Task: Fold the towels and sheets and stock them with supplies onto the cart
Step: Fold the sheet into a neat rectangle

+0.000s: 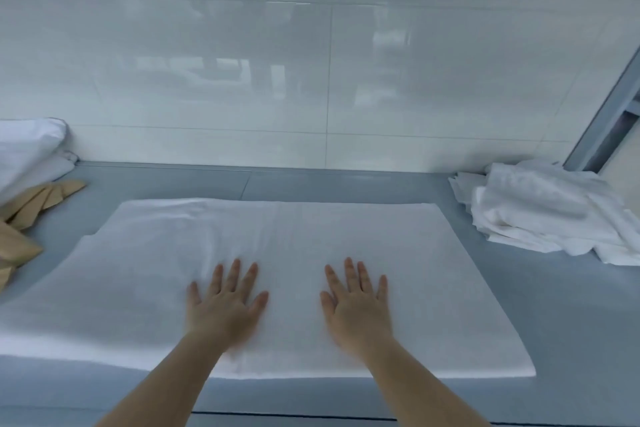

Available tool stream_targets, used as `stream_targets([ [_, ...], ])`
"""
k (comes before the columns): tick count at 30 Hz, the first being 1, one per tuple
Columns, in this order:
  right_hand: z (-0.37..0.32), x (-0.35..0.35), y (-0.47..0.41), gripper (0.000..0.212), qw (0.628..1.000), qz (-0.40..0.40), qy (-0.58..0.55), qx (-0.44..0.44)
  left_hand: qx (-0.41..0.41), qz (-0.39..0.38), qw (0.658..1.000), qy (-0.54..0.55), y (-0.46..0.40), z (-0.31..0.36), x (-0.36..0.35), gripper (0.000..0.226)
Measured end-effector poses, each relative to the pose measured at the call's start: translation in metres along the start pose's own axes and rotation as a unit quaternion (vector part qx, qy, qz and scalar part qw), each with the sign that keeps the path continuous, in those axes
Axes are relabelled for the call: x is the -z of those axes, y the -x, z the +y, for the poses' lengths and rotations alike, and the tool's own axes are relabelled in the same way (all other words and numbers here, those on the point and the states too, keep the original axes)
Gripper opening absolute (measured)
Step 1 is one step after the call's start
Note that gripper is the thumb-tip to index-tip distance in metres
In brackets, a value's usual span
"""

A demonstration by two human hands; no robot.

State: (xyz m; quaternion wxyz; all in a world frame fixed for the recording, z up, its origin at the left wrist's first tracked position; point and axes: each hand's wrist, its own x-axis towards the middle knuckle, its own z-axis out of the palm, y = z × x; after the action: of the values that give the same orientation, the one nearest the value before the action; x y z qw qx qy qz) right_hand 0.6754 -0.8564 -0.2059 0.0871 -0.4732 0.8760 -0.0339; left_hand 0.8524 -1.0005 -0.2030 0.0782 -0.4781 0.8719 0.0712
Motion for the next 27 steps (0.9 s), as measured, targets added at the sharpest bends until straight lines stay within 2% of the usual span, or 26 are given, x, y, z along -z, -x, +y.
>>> stream_targets([
  [7, -0.038, -0.005, -0.002, 0.060, 0.994, -0.015, -0.007, -0.107, 0.011, -0.024, 0.999, -0.032, 0.007, -0.101, 0.011, 0.069],
  [16, -0.210, -0.030, -0.020, 0.052, 1.000, 0.007, 0.008, 0.029, -0.029, 0.021, 0.999, 0.011, 0.010, -0.112, 0.003, 0.057],
  [20, -0.218, -0.032, -0.021, 0.051, 1.000, 0.018, 0.007, -0.001, -0.037, 0.049, 0.998, 0.015, 0.015, -0.152, -0.002, 0.062],
  [24, -0.218, -0.030, -0.020, 0.051, 1.000, 0.009, 0.016, -0.007, 0.022, 0.064, 0.997, 0.031, 0.022, -0.233, -0.006, 0.068],
  [27, -0.219, -0.028, -0.019, 0.051, 1.000, 0.007, 0.026, -0.014, 0.071, 0.037, 0.995, 0.058, 0.029, -0.294, -0.005, 0.066],
])
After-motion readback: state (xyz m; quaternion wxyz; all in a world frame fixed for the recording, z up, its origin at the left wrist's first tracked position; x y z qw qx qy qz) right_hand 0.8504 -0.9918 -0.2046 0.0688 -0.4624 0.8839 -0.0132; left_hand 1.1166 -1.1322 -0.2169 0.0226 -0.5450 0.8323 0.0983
